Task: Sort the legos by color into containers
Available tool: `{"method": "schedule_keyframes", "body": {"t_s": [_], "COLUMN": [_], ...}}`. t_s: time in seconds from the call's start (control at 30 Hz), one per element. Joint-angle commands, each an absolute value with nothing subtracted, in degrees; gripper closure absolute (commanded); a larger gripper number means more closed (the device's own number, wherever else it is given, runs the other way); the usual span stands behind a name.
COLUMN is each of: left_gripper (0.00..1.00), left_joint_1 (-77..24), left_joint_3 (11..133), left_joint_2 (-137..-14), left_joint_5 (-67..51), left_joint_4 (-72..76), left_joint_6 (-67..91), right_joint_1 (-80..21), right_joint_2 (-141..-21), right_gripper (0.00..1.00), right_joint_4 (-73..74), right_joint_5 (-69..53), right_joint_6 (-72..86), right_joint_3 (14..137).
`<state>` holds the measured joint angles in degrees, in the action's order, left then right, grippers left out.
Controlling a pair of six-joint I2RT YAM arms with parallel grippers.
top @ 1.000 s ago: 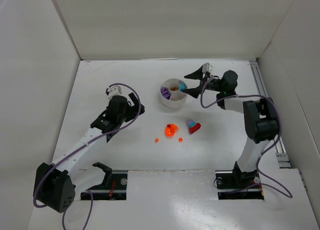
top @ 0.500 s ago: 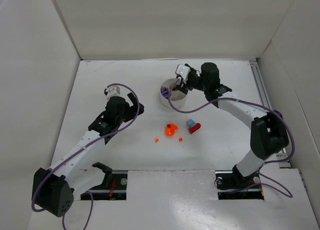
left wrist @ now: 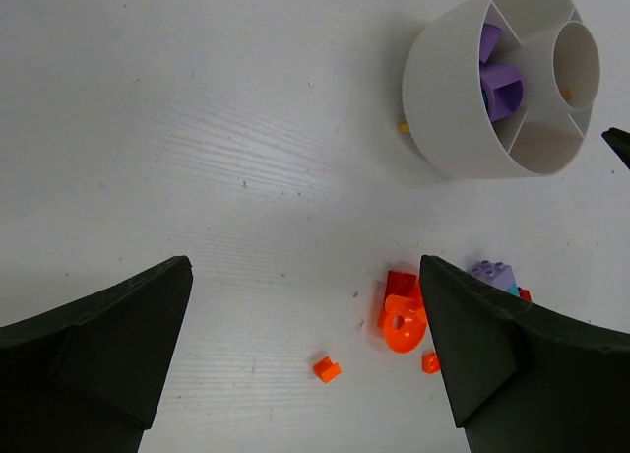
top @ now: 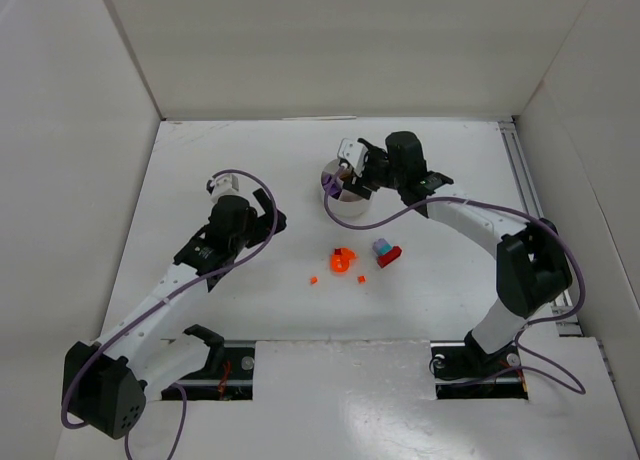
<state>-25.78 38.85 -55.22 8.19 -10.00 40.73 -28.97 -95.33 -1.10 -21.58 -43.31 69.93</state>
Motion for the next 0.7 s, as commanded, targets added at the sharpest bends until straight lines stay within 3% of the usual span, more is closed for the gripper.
{"method": "schedule_keyframes", "body": {"t_s": [0.0,0.43,0.5,0.53,0.67], "left_gripper": [0.0,0.0,0.0,0.0,0.0], "left_joint_1": [-25.58,-25.58,-25.58,-25.58,-25.58], "left_joint_3": [38.76,40.34,40.87,40.87,41.39], "left_joint_2": [-54.4,-56.69,-57.74,-57.74,-58.89], "left_joint_5": [8.88,8.88,8.35,8.35,8.35], "left_joint_4": [-10.37,-10.9,-11.42,-11.43,-12.74], "left_joint_6": [39.81,40.34,40.86,40.87,42.01], "right_joint_1": [-29.44,-27.78,-27.77,-27.77,-28.38], "right_joint_2": [-94.66,-93.08,-93.08,-92.47,-91.93], "right_gripper": [0.25,0.2,0.16,0.01,0.0], "right_joint_4": [-0.53,-0.53,-0.53,-0.53,0.0], "right_joint_5": [-20.83,-21.97,-21.97,-21.97,-21.97], "right_joint_6": [-43.33,-42.8,-42.8,-42.8,-42.8], "right_joint_3": [72.42,69.7,68.65,68.64,67.33]}}
